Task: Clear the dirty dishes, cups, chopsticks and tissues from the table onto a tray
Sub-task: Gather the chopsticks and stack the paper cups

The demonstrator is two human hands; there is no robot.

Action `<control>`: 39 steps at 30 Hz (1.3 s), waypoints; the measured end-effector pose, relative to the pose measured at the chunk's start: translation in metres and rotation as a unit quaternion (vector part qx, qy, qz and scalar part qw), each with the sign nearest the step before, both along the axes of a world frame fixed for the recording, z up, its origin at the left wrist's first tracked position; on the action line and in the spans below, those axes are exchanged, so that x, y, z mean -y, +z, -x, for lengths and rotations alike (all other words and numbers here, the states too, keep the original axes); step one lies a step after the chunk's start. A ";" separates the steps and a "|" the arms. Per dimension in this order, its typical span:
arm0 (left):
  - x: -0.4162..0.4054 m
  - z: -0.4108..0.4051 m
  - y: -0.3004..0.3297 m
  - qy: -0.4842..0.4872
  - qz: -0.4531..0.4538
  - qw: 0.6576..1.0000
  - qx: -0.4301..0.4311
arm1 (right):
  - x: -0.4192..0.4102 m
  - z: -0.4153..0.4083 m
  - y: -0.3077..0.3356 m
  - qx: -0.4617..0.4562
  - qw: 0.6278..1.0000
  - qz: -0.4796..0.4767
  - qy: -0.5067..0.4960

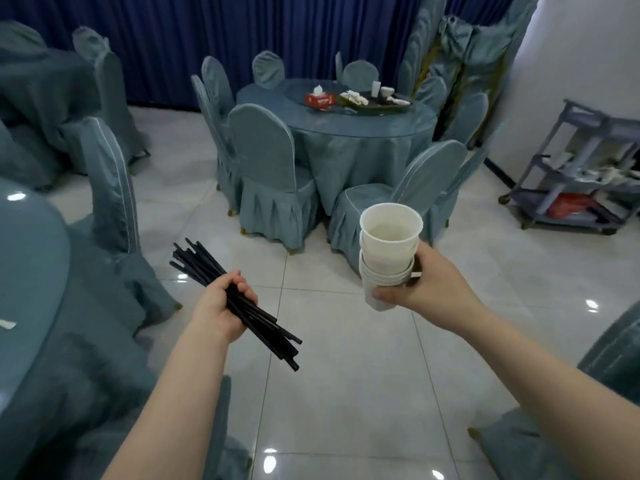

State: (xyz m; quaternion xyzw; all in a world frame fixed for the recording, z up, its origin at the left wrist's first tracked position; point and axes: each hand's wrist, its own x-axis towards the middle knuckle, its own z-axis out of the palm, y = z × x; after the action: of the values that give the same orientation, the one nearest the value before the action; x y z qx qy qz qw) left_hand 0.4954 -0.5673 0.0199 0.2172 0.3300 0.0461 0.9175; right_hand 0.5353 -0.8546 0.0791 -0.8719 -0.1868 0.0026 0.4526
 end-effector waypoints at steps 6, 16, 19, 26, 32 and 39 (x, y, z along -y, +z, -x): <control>-0.065 -0.072 0.017 0.093 -0.035 0.995 -0.005 | -0.065 -0.120 0.027 -0.013 0.994 -0.003 0.110; -0.195 -0.154 0.019 0.270 -0.055 0.961 0.030 | -0.258 -0.312 -0.009 -0.035 0.938 0.034 0.344; -0.238 -0.165 0.031 0.337 -0.075 0.938 0.000 | -0.345 -0.352 -0.009 -0.039 0.901 0.032 0.431; -0.351 -0.124 0.055 0.484 -0.107 0.868 -0.028 | -0.558 -0.347 -0.005 -0.063 0.809 -0.005 0.584; -0.458 -0.079 0.057 0.552 -0.116 0.826 -0.022 | -0.725 -0.316 -0.010 -0.078 0.746 -0.021 0.660; -0.551 -0.040 0.070 0.602 -0.126 0.786 -0.066 | -0.881 -0.296 -0.014 -0.098 0.730 -0.035 0.676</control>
State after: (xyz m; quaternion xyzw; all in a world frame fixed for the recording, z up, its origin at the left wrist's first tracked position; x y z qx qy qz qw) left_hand 0.5356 -0.0167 0.0896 0.0902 0.4449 0.6158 0.6440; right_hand 0.8317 0.0259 0.0649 -0.4942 -0.6814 0.3863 0.3771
